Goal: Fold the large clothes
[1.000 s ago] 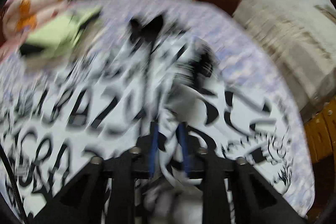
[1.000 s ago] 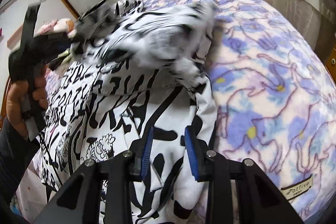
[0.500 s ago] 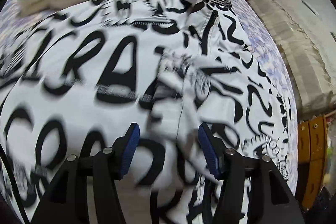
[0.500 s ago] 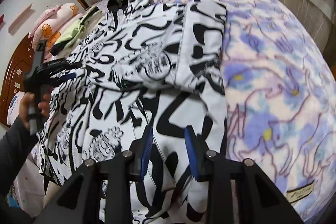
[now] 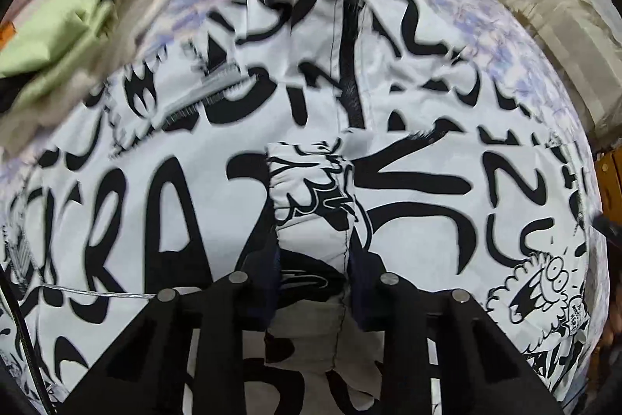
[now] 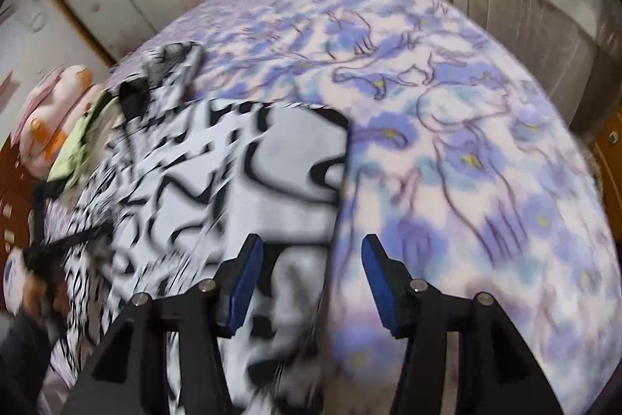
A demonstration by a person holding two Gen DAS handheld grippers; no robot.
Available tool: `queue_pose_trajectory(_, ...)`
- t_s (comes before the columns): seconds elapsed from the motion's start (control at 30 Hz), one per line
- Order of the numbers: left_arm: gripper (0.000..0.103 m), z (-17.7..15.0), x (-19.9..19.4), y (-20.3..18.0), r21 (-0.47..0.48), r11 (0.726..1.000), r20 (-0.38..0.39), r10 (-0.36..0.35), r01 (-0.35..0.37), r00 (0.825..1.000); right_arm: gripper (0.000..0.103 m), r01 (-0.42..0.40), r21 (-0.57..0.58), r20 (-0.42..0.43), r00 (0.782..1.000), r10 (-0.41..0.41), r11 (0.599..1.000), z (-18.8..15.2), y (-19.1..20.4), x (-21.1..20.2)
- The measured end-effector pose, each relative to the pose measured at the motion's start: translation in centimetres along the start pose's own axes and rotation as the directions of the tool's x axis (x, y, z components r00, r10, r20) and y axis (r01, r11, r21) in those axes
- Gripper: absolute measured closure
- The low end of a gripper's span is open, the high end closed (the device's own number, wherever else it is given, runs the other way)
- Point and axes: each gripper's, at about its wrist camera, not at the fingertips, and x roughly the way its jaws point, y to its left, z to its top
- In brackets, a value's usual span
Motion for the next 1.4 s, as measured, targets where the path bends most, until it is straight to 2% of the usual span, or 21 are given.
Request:
queue_pose_trajectory(0.1, 0.076, -0.2, -2.7, 0.4, -0.039, 0.999, 0.082, -0.004, 0.008, 0.997, 0.05, -0.005, 0.045, -0.047, 0.999, 0.007, 0.999, 1.8, 0.0, 3.3)
queue_pose_trajectory(0.13, 0.076, -0.4, -3.6, 0.6, -0.049, 0.999, 0.111, -0.006, 0.011, 0.994, 0.054, 0.01, 0.03, -0.051, 0.999, -0.008, 1.0, 2.2, 0.6, 3.9)
queue_pose_trajectory(0.17, 0.076, -0.7, -4.9, 1.0, -0.061, 0.998, 0.152, -0.009, 0.018, 0.988, 0.088, 0.066, -0.017, -0.03, 0.997, -0.066, 0.998, 2.5, 1.5, 4.0)
queue_pose_trajectory(0.2, 0.076, -1.2, -5.6, 1.3, -0.067, 0.997, 0.173, -0.018, 0.03, 0.985, 0.097, 0.139, -0.062, -0.017, 0.99, -0.14, 0.988, 2.6, 2.5, 4.0)
queue_pose_trajectory(0.27, 0.076, -2.4, -6.3, 1.7, -0.089, 0.995, 0.204, -0.029, 0.048, 0.979, 0.1, 0.211, -0.105, 0.037, 0.977, -0.208, 0.972, 2.7, 3.6, 3.4)
queue_pose_trajectory(0.33, 0.076, -4.2, -5.6, 2.5, -0.087, 0.995, 0.172, -0.026, 0.042, 0.985, 0.1, 0.28, -0.118, 0.086, 0.959, -0.271, 0.953, 2.7, 3.9, 3.3)
queue_pose_trajectory(0.43, 0.072, -6.1, -1.3, 2.3, -0.094, 0.996, 0.037, -0.006, 0.009, 0.999, 0.1, 0.373, -0.153, 0.05, 0.928, -0.37, 0.915, 2.5, 3.0, 5.1)
queue_pose_trajectory(0.47, 0.071, -6.7, -0.9, 2.2, -0.098, 0.995, 0.055, 0.005, 0.001, 0.998, 0.099, 0.385, -0.161, 0.039, 0.923, -0.384, 0.909, 2.4, 2.8, 5.1)
queue_pose_trajectory(0.5, 0.071, -6.8, -1.0, 2.1, -0.093, 0.996, 0.07, 0.011, -0.005, 0.998, 0.099, 0.373, -0.158, 0.021, 0.927, -0.375, 0.914, 2.3, 2.7, 4.8)
queue_pose_trajectory(0.6, 0.061, -6.5, -1.4, 2.0, -0.095, 0.995, 0.045, 0.009, -0.005, 0.999, 0.098, 0.242, -0.124, -0.03, 0.968, -0.248, 0.962, 1.2, 2.5, 1.9)
queue_pose_trajectory(0.63, 0.054, -6.3, -1.5, 2.0, -0.102, 0.995, 0.035, -0.008, 0.011, 0.999, 0.092, 0.196, -0.125, -0.04, 0.979, -0.202, 0.973, 0.4, 2.7, 0.7)
queue_pose_trajectory(0.73, 0.052, -6.4, -3.1, 2.9, -0.122, 0.991, 0.036, -0.045, 0.049, 0.998, 0.065, 0.151, -0.173, -0.041, 0.986, -0.16, 0.973, -2.8, 4.2, -1.9)
queue_pose_trajectory(0.8, 0.051, -7.1, -3.9, 3.1, -0.118, 0.992, 0.039, -0.041, 0.045, 0.998, 0.059, 0.145, -0.235, -0.034, 0.987, -0.157, 0.961, -5.8, 5.3, -3.8)
queue_pose_trajectory(0.93, 0.051, -8.5, -5.3, 3.4, -0.131, 0.991, 0.052, -0.018, 0.025, 0.999, 0.059, 0.19, -0.378, -0.029, 0.976, -0.217, 0.906, -11.6, 7.3, -4.9)
queue_pose_trajectory(1.03, 0.051, -9.4, -7.2, 2.7, -0.112, 0.994, 0.122, 0.019, -0.005, 0.992, 0.059, 0.286, -0.478, 0.018, 0.949, -0.316, 0.831, -14.1, 8.2, -4.0)
queue_pose_trajectory(1.07, 0.051, -9.7, -7.8, 2.1, -0.095, 0.995, 0.151, 0.031, -0.017, 0.988, 0.059, 0.337, -0.507, 0.046, 0.93, -0.365, 0.794, -14.8, 8.6, -3.1)
queue_pose_trajectory(1.13, 0.051, -9.7, -8.2, 0.8, -0.055, 0.998, 0.168, 0.042, -0.033, 0.985, 0.059, 0.389, -0.513, 0.078, 0.909, -0.41, 0.765, -14.8, 8.8, -2.2)
queue_pose_trajectory(1.17, 0.053, -9.6, -7.8, -0.3, -0.025, 0.998, 0.159, 0.053, -0.05, 0.986, 0.071, 0.397, -0.496, 0.083, 0.907, -0.413, 0.773, -14.5, 8.7, -1.9)
queue_pose_trajectory(1.23, 0.084, -9.5, -6.5, -1.8, 0.026, 0.997, 0.114, 0.069, -0.072, 0.991, 0.082, 0.369, -0.443, 0.048, 0.92, -0.389, 0.817, -13.7, 8.5, -2.0)
queue_pose_trajectory(1.33, 0.088, -9.9, -3.2, -2.9, 0.094, 0.981, 0.012, 0.17, -0.17, 0.985, 0.084, 0.357, -0.365, 0.071, 0.931, -0.357, 0.86, -13.2, 7.5, -3.4)
queue_pose_trajectory(1.4, 0.088, -10.5, -2.0, -2.8, 0.112, 0.977, 0.004, 0.182, -0.181, 0.983, 0.085, 0.362, -0.306, 0.009, 0.926, -0.377, 0.881, -13.5, 5.2, -2.5)
